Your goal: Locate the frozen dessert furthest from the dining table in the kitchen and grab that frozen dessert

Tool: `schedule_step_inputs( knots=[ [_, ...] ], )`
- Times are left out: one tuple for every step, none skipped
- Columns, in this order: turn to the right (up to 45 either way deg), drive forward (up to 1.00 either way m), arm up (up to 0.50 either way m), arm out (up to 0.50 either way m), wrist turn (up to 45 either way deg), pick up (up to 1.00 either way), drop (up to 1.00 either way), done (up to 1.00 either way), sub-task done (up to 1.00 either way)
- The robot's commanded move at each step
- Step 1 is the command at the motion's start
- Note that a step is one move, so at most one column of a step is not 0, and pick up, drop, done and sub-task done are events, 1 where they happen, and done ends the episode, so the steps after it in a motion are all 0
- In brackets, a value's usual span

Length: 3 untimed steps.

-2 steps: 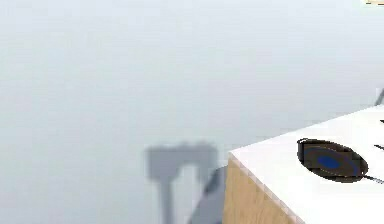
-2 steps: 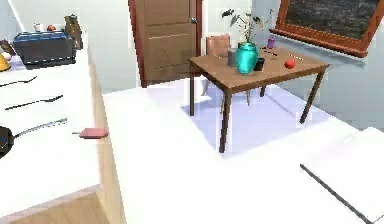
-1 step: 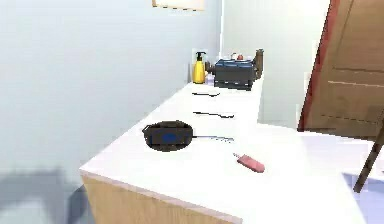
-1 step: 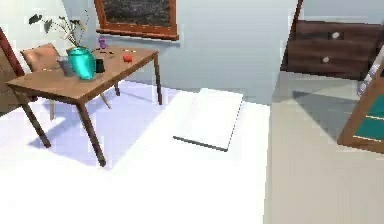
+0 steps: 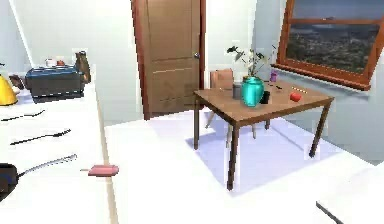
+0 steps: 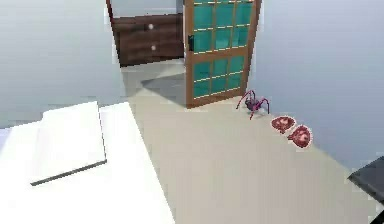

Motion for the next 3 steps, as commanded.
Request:
schedule_step_inputs(
  knots=[
    [36.0, 0.00, 0.00, 0.00, 0.0, 0.00, 0.00, 0.00, 0.00],
    [0.0, 0.65, 0.00, 0.00, 0.0, 0.00, 0.00, 0.00, 0.00],
    [-45.0, 0.00, 0.00, 0.00, 0.0, 0.00, 0.00, 0.00, 0.00]
  ],
)
